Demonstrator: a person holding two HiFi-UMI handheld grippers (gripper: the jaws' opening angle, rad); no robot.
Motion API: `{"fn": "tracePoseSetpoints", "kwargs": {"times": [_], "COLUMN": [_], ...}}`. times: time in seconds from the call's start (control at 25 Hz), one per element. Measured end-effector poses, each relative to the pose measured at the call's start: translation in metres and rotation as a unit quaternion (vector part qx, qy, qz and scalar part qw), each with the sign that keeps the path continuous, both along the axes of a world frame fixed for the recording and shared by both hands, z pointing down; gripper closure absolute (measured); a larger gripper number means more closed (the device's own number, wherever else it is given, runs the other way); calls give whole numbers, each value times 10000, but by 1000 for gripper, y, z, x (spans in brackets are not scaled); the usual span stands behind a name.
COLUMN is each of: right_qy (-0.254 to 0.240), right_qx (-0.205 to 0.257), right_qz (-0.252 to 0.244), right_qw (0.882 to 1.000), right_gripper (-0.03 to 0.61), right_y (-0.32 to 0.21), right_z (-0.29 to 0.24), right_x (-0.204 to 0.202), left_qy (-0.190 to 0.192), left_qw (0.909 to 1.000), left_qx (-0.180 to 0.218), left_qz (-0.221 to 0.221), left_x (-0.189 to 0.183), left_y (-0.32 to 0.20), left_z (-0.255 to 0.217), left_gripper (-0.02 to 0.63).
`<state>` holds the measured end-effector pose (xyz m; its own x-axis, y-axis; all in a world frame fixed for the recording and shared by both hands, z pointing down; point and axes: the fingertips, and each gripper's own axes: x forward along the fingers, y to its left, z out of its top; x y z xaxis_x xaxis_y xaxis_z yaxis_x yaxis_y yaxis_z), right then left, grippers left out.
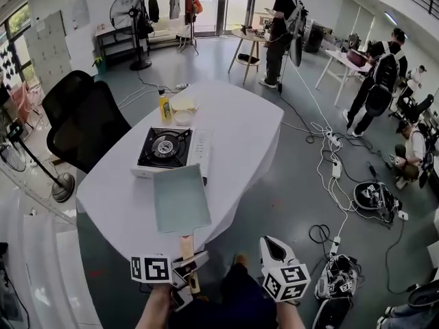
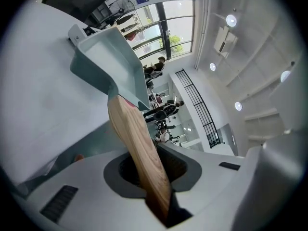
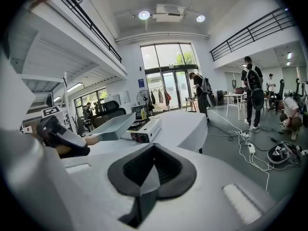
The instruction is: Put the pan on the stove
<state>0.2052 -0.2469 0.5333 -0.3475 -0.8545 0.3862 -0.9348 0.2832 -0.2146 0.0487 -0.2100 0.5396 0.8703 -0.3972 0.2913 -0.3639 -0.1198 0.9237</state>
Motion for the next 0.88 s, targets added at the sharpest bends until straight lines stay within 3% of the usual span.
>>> {"fn": "tracePoseSetpoints", "kwargs": {"times": [0.44, 0.64, 0.88], "right_qy": [47, 18, -115], "right_qx": [160, 270, 22], "right_qz": [-342, -438, -623], "right_qw": [9993, 9987, 9980], "right_gripper": [578, 578, 578], "right_y": [-154, -190, -208], "right_z": [-17, -11, 12], "right_x": [100, 129, 138], "left_qy": [67, 88, 25], "left_qw": [9987, 9977, 9976], "left_qx": [196, 323, 158], "left_qz": [-458, -597, -676], "left_x": [95, 124, 143], "left_y": [-147, -176, -197], "left_z": [-15, -9, 3], "left_gripper": [537, 537, 537]}}
